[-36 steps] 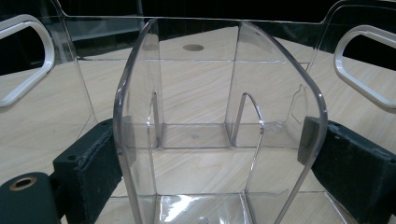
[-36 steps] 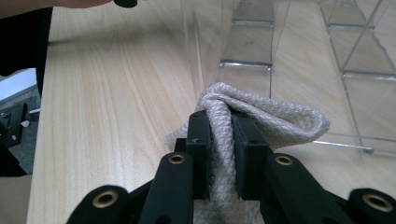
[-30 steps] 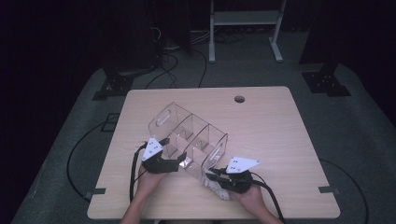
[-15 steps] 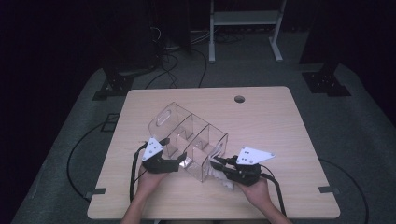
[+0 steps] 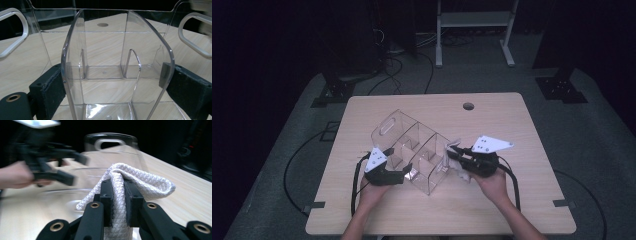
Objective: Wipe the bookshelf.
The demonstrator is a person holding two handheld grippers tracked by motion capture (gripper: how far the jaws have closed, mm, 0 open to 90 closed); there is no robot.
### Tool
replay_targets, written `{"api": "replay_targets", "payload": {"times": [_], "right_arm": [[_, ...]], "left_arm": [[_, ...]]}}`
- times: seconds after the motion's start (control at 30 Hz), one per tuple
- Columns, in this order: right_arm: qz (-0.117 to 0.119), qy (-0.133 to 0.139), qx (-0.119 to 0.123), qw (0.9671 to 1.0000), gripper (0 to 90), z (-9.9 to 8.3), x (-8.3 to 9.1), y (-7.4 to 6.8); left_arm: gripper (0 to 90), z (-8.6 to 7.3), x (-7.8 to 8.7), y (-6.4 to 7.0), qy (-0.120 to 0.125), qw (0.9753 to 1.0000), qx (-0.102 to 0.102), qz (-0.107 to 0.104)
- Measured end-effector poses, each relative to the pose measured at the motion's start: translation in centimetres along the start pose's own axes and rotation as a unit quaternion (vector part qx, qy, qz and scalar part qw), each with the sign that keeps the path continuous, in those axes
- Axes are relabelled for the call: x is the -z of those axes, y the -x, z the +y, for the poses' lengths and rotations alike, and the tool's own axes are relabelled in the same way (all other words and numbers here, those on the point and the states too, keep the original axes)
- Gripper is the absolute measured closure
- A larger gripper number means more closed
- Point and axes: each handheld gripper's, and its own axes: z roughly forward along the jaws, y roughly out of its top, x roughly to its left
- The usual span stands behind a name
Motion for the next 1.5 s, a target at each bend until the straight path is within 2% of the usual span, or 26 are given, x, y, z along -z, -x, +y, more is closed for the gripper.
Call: {"api": "replay_targets", "payload": {"times": [0.1,0.17,0.27,0.3,0.37,0.4,0.53,0.6,0.63,0.67,0.73,0.77,0.8,0.83,0.87,0.93,0.97,1.0,1.1,1.13,1.17,1.2,1.33,1.37,1.47,1.5], "right_arm": [[-0.009,-0.009,-0.027,0.9995,78.2,0.0,0.0,2.2],[-0.019,-0.016,-0.034,0.9991,78.2,0.0,0.0,3.2],[-0.024,-0.019,-0.042,0.9987,78.2,0.1,0.0,3.7],[-0.019,-0.02,-0.058,0.998,78.3,0.2,-0.1,4.3],[-0.018,-0.021,-0.062,0.9977,78.4,0.3,-0.1,4.3],[-0.016,-0.024,-0.053,0.9982,78.6,0.6,-0.2,3.9],[-0.007,-0.026,-0.043,0.9987,78.7,1.2,-0.2,3.2],[0.018,-0.026,-0.043,0.9986,78.7,1.6,-0.3,2.4],[0.018,-0.026,-0.043,0.9986,78.7,1.6,-0.3,2.4],[0.03,-0.027,-0.039,0.9984,78.7,1.7,-0.4,1.4],[0.035,-0.027,-0.036,0.9984,78.7,1.8,-0.5,1.0],[0.044,-0.025,-0.035,0.9981,78.7,1.9,-0.5,0.6],[0.064,-0.024,-0.033,0.9971,78.7,1.9,-0.8,-0.4],[0.064,-0.024,-0.033,0.9971,78.7,1.9,-0.8,-0.4],[0.074,-0.023,-0.03,0.9965,78.7,2.0,-1.0,-1.0],[0.11,-0.028,-0.027,0.9932,78.6,2.0,-1.7,-2.4],[0.11,-0.028,-0.027,0.9932,78.6,2.0,-1.7,-2.4],[0.114,-0.031,-0.017,0.9929,78.7,2.0,-1.9,-3.1],[0.103,-0.032,-0.004,0.9941,78.7,2.1,-1.9,-3.3],[0.093,-0.03,-0.006,0.9952,78.7,2.0,-1.7,-2.8],[0.093,-0.03,-0.006,0.9952,78.7,2.0,-1.7,-2.8],[0.072,-0.025,-0.004,0.9971,78.9,2.0,-1.3,-2.3],[0.055,-0.022,-0.01,0.9982,79.0,1.8,-0.7,-1.5],[0.054,-0.022,-0.009,0.9983,78.9,1.7,-0.5,-1.5],[0.041,-0.026,0.021,0.9986,78.9,1.1,0.2,-2.6],[0.041,-0.026,0.021,0.9986,78.9,1.1,0.2,-2.6]], "left_arm": [[8.1,0.0,-0.1,0.1,0.001,1.0,0.0,0.001],[8.1,0.1,-0.1,0.1,0.0,1.0,0.0,0.002],[8.1,0.0,-0.1,0.1,0.0,1.0,0.0,0.002],[8.1,0.0,-0.1,0.1,0.0,1.0,0.0,0.002],[8.0,0.0,-0.1,0.1,0.0,1.0,0.002,0.001],[8.0,-0.1,-0.1,0.1,0.001,1.0,0.002,0.001],[8.0,0.0,-0.1,0.1,0.001,1.0,0.002,0.002],[8.0,0.0,-0.2,0.2,0.002,1.0,0.002,0.004],[8.0,0.0,-0.2,0.2,0.002,1.0,0.002,0.004],[7.9,0.0,-0.2,0.2,0.002,1.0,0.002,0.005],[7.9,0.0,-0.2,0.2,0.003,1.0,0.002,0.006],[7.9,0.0,-0.2,0.3,0.003,1.0,0.002,0.006],[7.9,0.0,-0.2,0.3,0.003,1.0,0.002,0.006],[7.9,0.0,-0.2,0.3,0.001,1.0,0.0,0.006],[7.9,0.1,-0.2,0.3,0.001,1.0,0.0,0.007],[7.6,0.1,-0.2,0.3,0.0,1.0,0.0,0.007],[7.4,0.1,-0.2,0.3,0.0,1.0,0.0,0.007],[7.3,0.0,-0.2,0.3,0.0,1.0,0.001,0.007],[7.4,0.0,-0.2,0.3,0.0,1.0,0.0,0.008],[7.4,0.1,-0.2,0.3,0.0,1.0,0.0,0.008],[7.4,0.1,-0.2,0.3,0.0,1.0,0.0,0.008],[7.4,0.1,-0.3,0.3,0.0,1.0,0.001,0.008],[7.4,0.0,-0.3,0.3,0.002,1.0,0.002,0.008],[7.3,0.0,-0.3,0.3,0.003,1.0,0.003,0.008],[7.1,0.0,-0.4,0.3,0.003,0.9999,0.005,0.011],[7.1,0.0,-0.4,0.3,0.003,0.9999,0.005,0.011]]}}
